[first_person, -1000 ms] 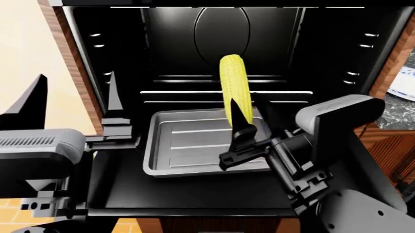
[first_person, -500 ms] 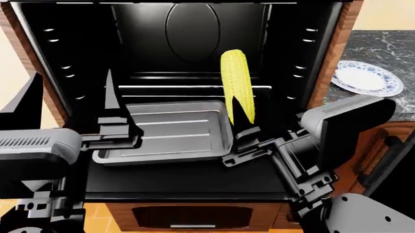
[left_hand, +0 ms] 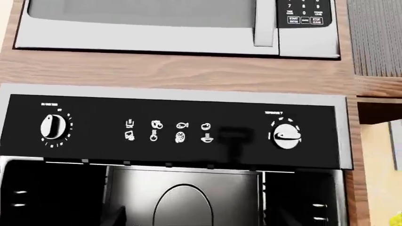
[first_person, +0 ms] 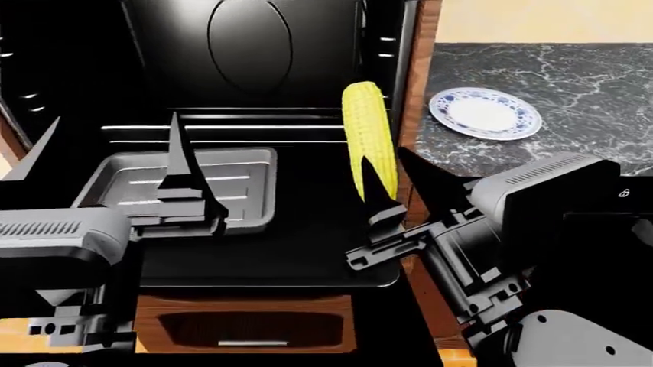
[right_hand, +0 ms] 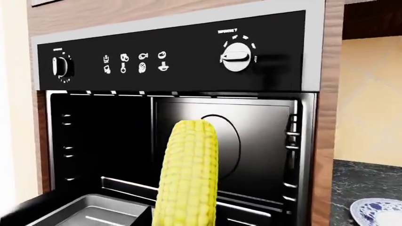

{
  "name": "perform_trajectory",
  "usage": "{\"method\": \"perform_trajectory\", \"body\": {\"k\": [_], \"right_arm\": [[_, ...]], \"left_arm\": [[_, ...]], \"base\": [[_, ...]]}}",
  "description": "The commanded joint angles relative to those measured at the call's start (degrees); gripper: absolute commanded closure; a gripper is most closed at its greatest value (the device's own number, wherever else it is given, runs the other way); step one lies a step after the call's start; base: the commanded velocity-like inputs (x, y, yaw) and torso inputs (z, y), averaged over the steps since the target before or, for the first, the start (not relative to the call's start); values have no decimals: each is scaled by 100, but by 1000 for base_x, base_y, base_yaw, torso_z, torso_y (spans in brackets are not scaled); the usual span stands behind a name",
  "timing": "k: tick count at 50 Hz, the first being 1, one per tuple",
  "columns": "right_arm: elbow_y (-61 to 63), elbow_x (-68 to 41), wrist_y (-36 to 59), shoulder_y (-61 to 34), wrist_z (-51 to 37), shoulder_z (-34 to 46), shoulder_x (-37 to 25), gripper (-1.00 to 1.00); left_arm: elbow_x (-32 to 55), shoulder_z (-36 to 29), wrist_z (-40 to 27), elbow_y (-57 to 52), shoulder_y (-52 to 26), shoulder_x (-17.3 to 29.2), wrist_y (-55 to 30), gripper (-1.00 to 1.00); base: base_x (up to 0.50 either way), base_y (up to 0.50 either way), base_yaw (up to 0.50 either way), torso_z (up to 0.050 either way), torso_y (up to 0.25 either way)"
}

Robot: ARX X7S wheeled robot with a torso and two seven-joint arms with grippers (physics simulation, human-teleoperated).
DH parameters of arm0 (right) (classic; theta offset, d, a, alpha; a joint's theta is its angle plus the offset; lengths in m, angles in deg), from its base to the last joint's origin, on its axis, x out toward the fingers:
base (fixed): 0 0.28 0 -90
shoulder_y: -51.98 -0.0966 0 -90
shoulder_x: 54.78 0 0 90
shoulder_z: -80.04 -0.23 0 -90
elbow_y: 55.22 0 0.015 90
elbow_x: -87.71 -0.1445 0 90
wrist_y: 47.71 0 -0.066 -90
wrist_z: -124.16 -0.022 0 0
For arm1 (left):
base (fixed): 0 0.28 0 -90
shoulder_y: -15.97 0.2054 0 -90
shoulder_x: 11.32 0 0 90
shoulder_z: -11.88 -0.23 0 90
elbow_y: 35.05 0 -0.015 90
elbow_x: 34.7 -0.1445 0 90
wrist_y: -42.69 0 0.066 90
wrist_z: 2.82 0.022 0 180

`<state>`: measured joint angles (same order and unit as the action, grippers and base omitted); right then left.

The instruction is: Pick the corn from the oven and place it on the plate on the counter.

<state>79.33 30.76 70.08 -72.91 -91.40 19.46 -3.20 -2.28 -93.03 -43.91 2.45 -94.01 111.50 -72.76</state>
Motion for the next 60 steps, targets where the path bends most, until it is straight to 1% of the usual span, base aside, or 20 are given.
{"method": "perform_trajectory", "body": {"k": [1,60], "right_arm": [[55,118,36,-44,53,-45,-1,100],[117,36,5,-52,-2,86,42,100]], "left_arm": [[29,-25,-27,-10,-45,7,-29,-100],[68,-116,-98,-30,-37,67,61,-100]], "base": [[-98,-500,0,0,0],[-12,-500,0,0,0]]}}
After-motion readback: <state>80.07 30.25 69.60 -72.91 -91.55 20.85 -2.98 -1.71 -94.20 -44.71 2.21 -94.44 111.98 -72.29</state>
